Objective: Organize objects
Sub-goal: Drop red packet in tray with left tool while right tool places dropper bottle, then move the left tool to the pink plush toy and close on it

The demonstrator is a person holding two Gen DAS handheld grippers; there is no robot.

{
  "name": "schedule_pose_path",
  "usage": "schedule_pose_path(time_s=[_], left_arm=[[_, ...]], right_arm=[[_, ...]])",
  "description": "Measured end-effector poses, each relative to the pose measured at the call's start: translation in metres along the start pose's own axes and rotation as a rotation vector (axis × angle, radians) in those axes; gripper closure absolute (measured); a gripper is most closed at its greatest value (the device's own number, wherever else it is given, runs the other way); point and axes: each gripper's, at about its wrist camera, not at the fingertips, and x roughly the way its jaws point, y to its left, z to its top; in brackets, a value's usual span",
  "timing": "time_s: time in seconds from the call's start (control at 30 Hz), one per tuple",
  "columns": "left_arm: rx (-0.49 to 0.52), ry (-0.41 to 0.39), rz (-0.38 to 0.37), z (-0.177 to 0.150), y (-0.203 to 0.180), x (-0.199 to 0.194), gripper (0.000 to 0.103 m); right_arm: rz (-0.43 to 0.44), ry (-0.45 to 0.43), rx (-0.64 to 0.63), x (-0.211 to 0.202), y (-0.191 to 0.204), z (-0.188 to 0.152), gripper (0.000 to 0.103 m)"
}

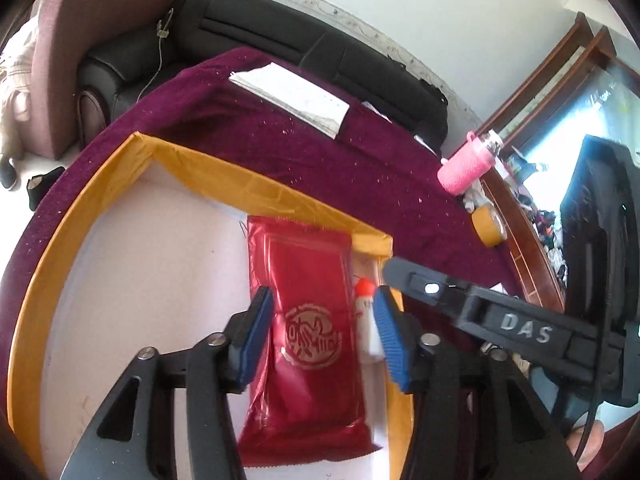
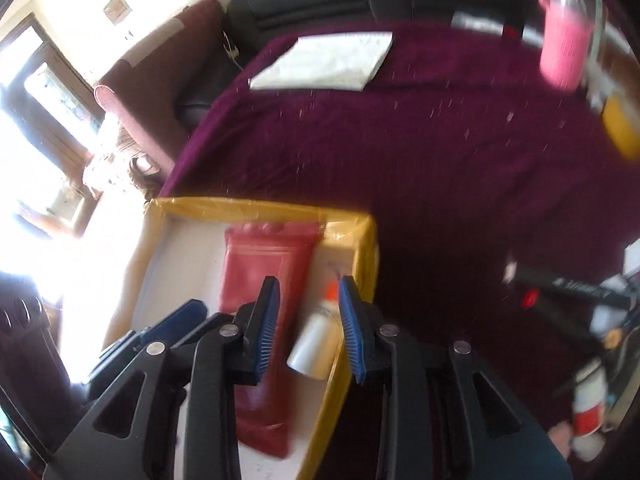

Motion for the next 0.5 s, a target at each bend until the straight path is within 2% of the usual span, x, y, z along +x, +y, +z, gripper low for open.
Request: schedule_pose_path(time_s=[0.1,0.17,0.33,0.5], left_arm=[[-0.050,-0.049,0.007,-0.007,0.006,-0.011,0.047],[-0.073,-0.056,0.017,-0.012,0.007,-0.011,0.047],[-0.071,0.007,0.046,-0.037,-0.004,0.000,0.047],[-0.107,0.000,-0.001,-0.052,-0.001,-0.011,0.047]], right_arm=[[0.020,-0.047,0.025,-0.017,-0.007,-0.002,0.073],[0.022,-0.080,0.016,-0.033,-0.013,-0.011,0.073],[0.000,-0.126,-0.001,-0.069,-0.032,-0.038,0.073],[0.030,-0.135,0.073,-0.096,-0.072,-0.067,0.073]])
